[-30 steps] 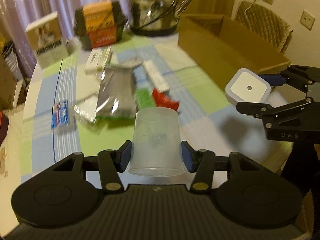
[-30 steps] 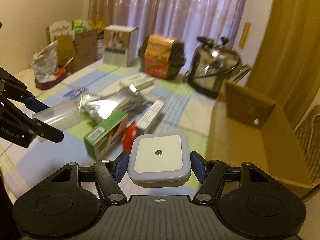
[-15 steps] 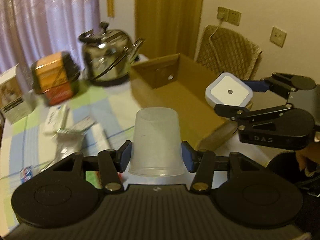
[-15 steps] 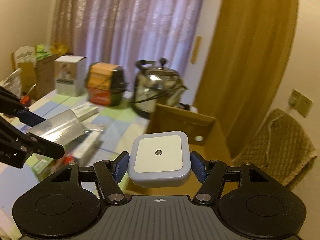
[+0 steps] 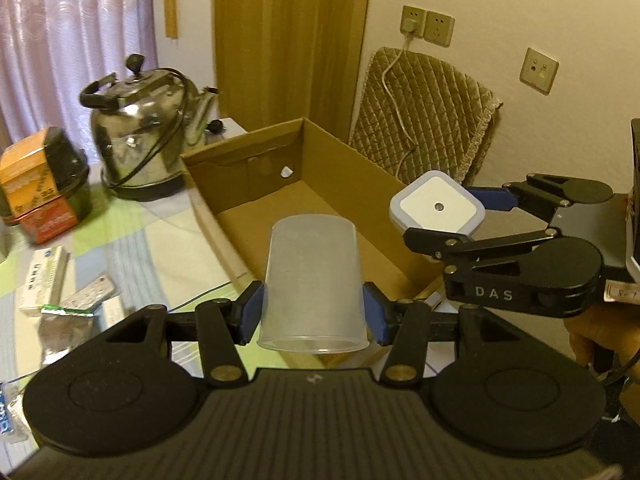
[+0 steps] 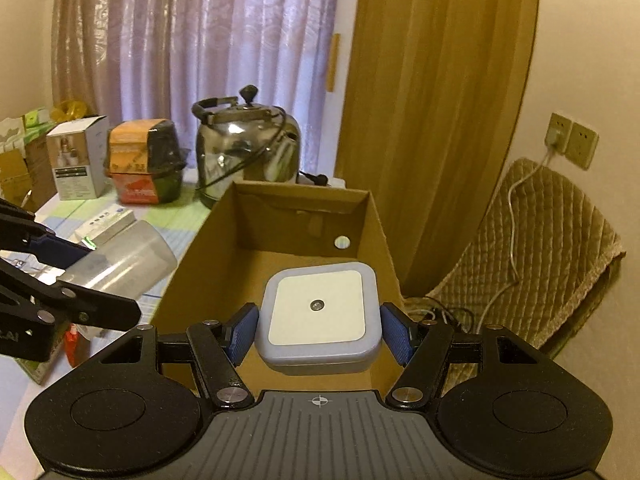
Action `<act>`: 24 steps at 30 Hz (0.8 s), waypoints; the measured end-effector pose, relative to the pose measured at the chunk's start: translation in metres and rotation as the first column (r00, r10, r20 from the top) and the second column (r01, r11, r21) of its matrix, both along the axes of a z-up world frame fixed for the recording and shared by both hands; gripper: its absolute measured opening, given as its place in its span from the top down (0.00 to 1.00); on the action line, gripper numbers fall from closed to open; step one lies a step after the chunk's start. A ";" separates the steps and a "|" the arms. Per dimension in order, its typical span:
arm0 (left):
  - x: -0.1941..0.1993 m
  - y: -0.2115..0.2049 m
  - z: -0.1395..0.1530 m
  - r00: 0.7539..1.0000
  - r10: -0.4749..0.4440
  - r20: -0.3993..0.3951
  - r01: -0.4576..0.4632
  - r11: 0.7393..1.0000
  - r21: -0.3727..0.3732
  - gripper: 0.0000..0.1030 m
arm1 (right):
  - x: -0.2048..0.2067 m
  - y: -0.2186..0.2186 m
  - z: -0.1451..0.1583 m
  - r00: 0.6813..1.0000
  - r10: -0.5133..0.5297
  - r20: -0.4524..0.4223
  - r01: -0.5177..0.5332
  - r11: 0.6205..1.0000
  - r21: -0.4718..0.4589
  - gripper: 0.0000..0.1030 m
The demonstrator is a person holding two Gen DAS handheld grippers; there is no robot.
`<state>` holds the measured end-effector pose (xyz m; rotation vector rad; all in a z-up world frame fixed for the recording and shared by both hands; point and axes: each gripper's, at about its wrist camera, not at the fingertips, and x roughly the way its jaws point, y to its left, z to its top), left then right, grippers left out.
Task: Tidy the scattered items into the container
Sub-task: 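Carry both items into the cardboard box and open both tools to release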
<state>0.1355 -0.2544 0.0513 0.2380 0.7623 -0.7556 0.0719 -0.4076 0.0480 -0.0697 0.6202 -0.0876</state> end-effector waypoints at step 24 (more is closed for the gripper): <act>0.017 -0.008 -0.026 1.000 0.007 -0.018 -0.007 1.000 0.012 0.51 | 0.012 -0.017 -0.025 0.999 -0.018 -0.042 0.019 1.000 0.019 0.34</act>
